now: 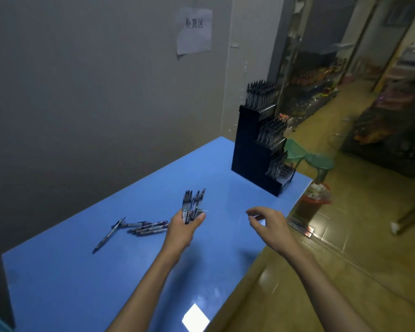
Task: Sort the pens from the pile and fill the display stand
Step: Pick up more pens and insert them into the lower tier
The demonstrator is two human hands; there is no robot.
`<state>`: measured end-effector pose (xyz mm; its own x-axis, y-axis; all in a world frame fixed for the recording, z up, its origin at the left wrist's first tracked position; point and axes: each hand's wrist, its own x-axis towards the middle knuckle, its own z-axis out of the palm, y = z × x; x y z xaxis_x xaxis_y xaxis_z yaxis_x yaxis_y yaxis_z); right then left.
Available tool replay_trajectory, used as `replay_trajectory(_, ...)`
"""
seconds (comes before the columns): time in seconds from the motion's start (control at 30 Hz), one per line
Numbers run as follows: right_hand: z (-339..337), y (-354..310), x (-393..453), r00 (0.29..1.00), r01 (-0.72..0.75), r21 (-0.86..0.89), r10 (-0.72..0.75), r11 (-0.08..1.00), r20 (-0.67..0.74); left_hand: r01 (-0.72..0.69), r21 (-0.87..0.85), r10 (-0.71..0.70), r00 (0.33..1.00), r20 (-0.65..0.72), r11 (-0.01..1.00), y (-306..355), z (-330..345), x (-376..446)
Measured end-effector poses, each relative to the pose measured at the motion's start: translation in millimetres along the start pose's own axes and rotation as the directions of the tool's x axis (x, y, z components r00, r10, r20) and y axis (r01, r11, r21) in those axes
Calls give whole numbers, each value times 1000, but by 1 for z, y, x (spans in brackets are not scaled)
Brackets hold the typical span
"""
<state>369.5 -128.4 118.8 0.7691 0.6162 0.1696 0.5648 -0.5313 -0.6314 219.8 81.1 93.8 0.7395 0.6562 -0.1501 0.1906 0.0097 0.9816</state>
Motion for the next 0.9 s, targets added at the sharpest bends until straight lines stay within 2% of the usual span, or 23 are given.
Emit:
replay_trajectory(0.6, -177, 205, -17, 999, -1, 2, 1, 1000, -35, -36, 113, 39, 999, -25, 993, 44, 276, -22)
replay_trajectory(0.9, -218, 277, 20, 999, 21, 62, -18, 998, -41, -31, 161, 40, 998, -48, 987, 57, 357, 8)
